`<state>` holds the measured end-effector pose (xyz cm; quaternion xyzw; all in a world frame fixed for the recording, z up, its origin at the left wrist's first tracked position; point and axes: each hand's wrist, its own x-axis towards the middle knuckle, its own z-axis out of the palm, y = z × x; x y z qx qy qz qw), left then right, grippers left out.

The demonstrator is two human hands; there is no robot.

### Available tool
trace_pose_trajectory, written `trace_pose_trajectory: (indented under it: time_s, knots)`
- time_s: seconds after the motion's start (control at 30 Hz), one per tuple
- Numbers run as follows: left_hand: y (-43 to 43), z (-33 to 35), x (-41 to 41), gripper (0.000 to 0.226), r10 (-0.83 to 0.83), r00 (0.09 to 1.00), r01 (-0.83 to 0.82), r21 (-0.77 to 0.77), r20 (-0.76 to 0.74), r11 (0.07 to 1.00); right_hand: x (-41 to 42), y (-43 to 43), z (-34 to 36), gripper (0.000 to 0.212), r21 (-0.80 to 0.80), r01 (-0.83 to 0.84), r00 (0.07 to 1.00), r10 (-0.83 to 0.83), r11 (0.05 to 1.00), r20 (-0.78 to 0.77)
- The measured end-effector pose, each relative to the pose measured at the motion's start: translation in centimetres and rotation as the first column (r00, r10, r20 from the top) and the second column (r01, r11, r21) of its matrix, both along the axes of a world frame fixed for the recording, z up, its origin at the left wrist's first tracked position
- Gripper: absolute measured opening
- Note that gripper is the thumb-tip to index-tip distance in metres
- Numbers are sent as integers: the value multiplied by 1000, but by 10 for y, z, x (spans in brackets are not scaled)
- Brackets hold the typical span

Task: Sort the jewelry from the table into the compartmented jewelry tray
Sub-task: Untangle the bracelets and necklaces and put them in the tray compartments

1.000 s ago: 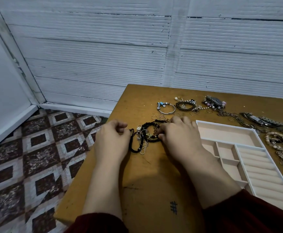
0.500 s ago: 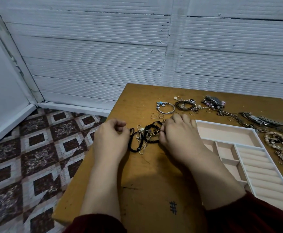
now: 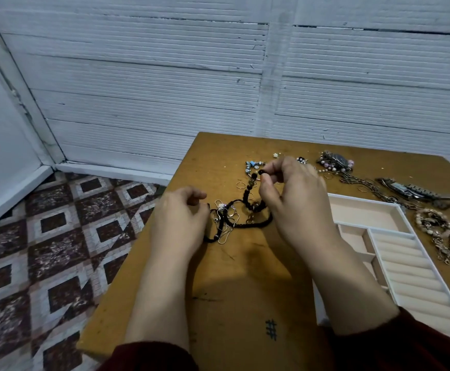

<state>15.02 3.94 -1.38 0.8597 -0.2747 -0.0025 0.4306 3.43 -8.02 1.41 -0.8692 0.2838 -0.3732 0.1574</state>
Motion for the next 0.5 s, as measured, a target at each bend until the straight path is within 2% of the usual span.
trace_pose_trajectory:
  time_s: [0.13, 0.23, 0.37, 0.5]
  knots:
    - [-11, 5, -18, 14, -12, 990, -15, 197, 137, 980, -4, -1, 5, 16, -17, 30, 994, -28, 999, 102]
    - [-20, 4, -31, 14, -47, 980, 7, 200, 195, 980, -7, -1, 9, 19, -7, 37, 984, -35, 999, 177]
    - [-25, 2, -38, 17, -102, 978, 61, 223, 180, 973, -12, -4, 13, 17, 54, -11, 961, -4, 998, 276]
    - [-29, 1, -41, 19, -134, 977, 86, 263, 167, 961, -17, -12, 15, 14, 121, -59, 958, 22, 991, 286]
